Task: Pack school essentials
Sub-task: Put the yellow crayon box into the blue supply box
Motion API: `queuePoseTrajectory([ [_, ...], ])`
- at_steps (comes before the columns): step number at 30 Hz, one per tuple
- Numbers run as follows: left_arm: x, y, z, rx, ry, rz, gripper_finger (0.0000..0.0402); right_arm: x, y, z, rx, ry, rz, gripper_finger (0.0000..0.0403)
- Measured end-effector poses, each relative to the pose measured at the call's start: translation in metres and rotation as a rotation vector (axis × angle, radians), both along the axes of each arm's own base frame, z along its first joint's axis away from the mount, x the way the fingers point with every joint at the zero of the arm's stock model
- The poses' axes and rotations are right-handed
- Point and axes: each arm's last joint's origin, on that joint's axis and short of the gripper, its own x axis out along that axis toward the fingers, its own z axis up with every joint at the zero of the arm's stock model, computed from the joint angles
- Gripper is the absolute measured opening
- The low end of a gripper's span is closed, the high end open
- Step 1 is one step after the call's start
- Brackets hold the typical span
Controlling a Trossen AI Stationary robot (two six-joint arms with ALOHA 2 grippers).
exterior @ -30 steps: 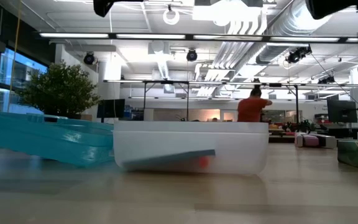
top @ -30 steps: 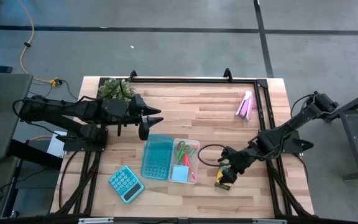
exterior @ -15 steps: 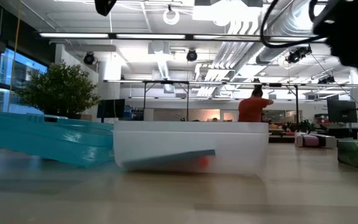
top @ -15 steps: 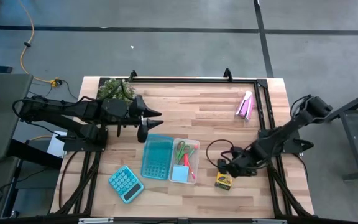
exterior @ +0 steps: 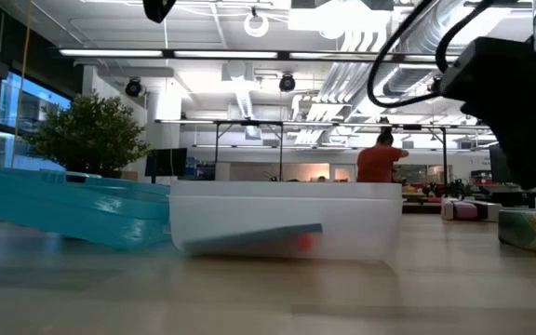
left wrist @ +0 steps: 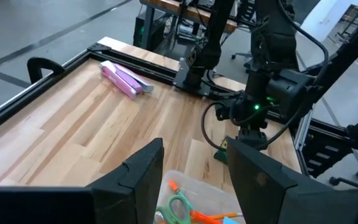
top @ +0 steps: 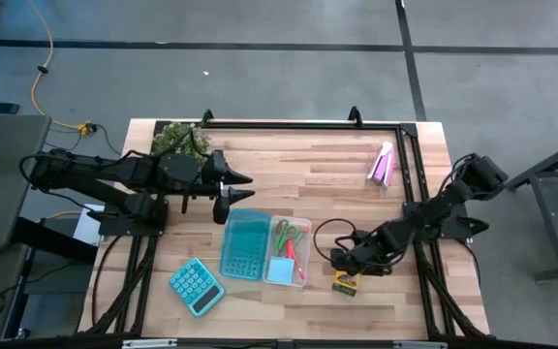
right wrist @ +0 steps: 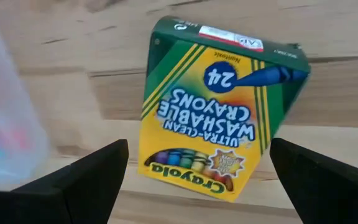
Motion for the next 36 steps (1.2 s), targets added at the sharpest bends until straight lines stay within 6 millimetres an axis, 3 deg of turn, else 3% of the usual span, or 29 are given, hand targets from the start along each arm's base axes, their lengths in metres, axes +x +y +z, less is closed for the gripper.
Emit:
queuePoseTrajectory([
  [18,0.000,0.000,0.000,-0.003,-0.003,0.001,0.0165,0.012,0.004,-0.018,-0.001,0.008,-0.150,0.0383],
  [36,0.000,0.000,0.000,0.000,-0.002,0.000,0.0165,0.025,-0.004,-0.029,-0.002,-0.001,-0.172,0.0383],
])
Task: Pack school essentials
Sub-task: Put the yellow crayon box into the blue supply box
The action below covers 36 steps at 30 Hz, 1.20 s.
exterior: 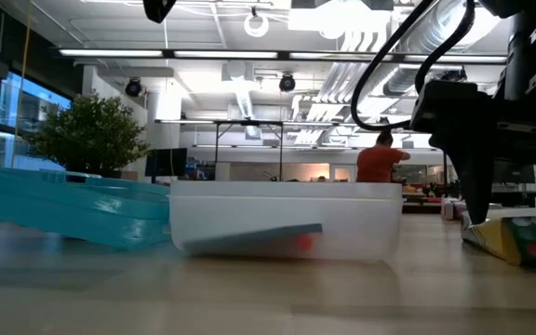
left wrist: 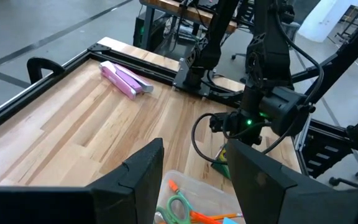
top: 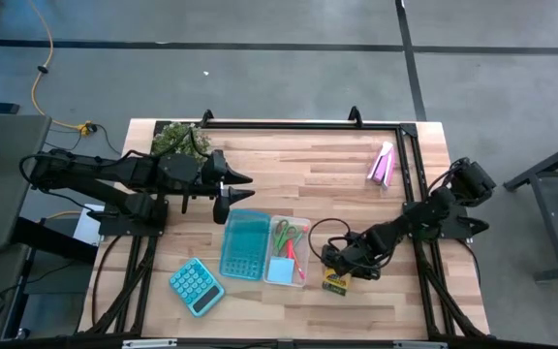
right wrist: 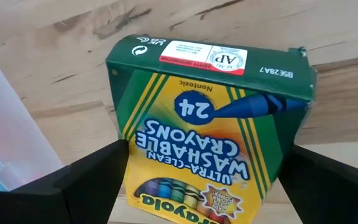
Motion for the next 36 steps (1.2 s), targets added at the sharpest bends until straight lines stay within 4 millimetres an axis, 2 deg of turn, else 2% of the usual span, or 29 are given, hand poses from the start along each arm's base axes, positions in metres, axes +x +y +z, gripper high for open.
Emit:
queuePoseTrajectory([
  [12,0.000,0.000,0.000,0.001,0.000,0.002,0.0165,0.000,0.000,-0.001,-0.006,-0.006,0.022,0.0382],
  [19,0.000,0.000,0.000,0.002,0.000,0.004,0.0165,0.000,0.000,0.000,-0.001,-0.006,0.032,0.0342],
  [23,0.000,0.000,0.000,0.002,0.000,0.004,0.0165,-0.001,-0.001,0.005,-0.017,-0.045,0.054,0.0327],
  [31,0.000,0.000,0.000,0.002,-0.001,0.005,0.0165,-0.004,-0.005,0.028,-0.041,-0.151,0.044,0.0326],
  [36,0.000,0.000,0.000,0.002,-0.001,0.005,0.0165,-0.006,-0.007,0.030,-0.049,-0.138,0.049,0.0326],
])
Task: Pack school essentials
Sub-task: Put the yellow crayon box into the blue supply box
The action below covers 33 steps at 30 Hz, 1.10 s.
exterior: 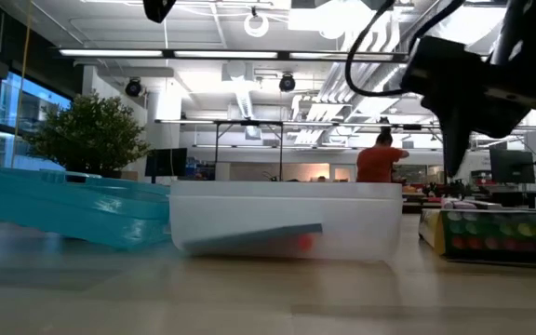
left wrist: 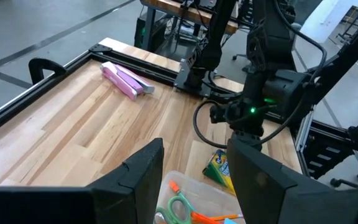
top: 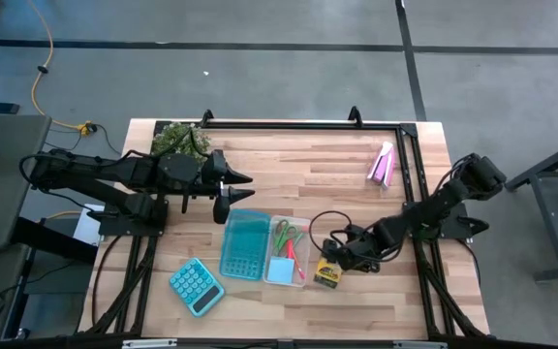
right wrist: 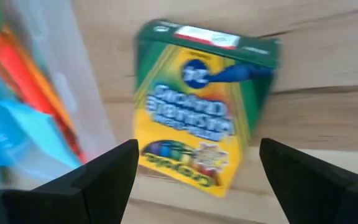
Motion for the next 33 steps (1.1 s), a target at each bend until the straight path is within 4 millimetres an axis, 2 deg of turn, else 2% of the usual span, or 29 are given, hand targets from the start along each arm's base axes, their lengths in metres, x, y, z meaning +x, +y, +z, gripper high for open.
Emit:
queuePoseTrajectory([
  [4,0.000,0.000,0.000,0.000,0.000,0.000,0.0165,-0.004,-0.001,-0.002,-0.002,0.054,0.008,0.0326],
  [11,0.000,0.000,0.000,-0.001,0.000,0.000,0.0165,0.003,0.000,0.002,0.022,-0.025,0.036,0.0326],
  [20,0.000,0.000,0.000,-0.018,-0.004,0.006,0.0165,0.010,-0.013,-0.001,0.043,0.002,0.010,0.0326],
  [33,0.000,0.000,0.000,-0.009,-0.002,0.003,0.0165,0.004,-0.020,-0.004,0.030,0.093,0.032,0.0326],
])
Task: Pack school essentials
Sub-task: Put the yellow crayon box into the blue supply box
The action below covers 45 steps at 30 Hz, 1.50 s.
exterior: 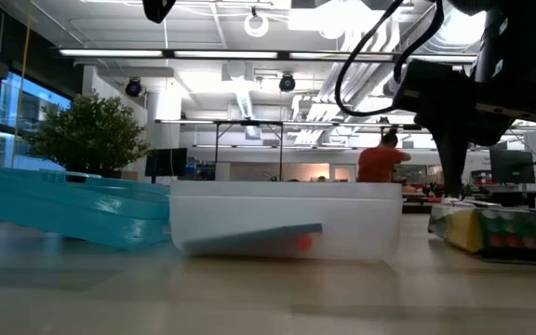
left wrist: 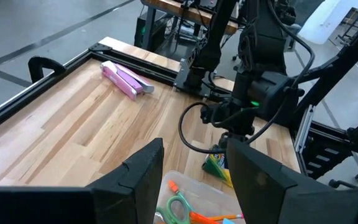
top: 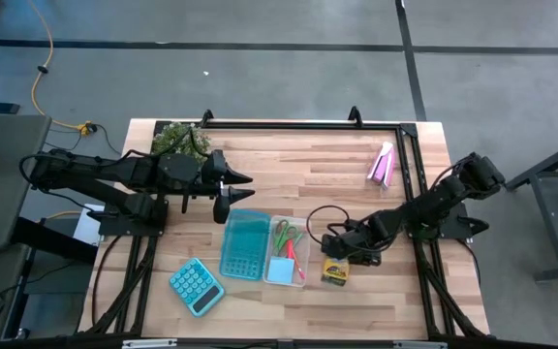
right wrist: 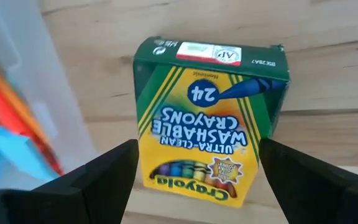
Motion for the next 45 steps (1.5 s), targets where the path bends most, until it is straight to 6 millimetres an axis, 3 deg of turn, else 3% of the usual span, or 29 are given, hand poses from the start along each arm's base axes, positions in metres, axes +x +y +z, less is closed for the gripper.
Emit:
queuePoseTrajectory([
  [12,0.000,0.000,0.000,-0.001,0.000,0.000,0.0165,-0.006,0.006,-0.002,-0.014,0.031,0.074,0.0326],
  [19,0.000,0.000,0.000,-0.001,0.000,0.000,0.0165,-0.011,0.003,0.016,-0.039,-0.050,0.075,0.0326],
  [27,0.000,0.000,0.000,-0.001,0.000,0.000,0.0165,-0.028,0.000,0.024,-0.049,0.030,0.096,0.0317],
  [32,0.000,0.000,0.000,-0.001,-0.001,0.001,0.0165,-0.028,0.006,0.014,-0.041,0.093,0.118,0.0242],
  [38,0.000,0.000,0.000,-0.009,-0.003,0.005,0.0165,-0.014,0.012,0.011,-0.046,-0.029,0.129,0.0037],
  [39,0.000,0.000,0.000,-0.013,-0.004,0.006,0.0165,-0.012,0.012,0.011,-0.065,-0.058,0.119,0.0019],
  [45,0.000,0.000,0.000,-0.016,-0.005,0.007,0.0165,-0.018,0.015,0.010,-0.095,-0.026,0.183,0.0006],
])
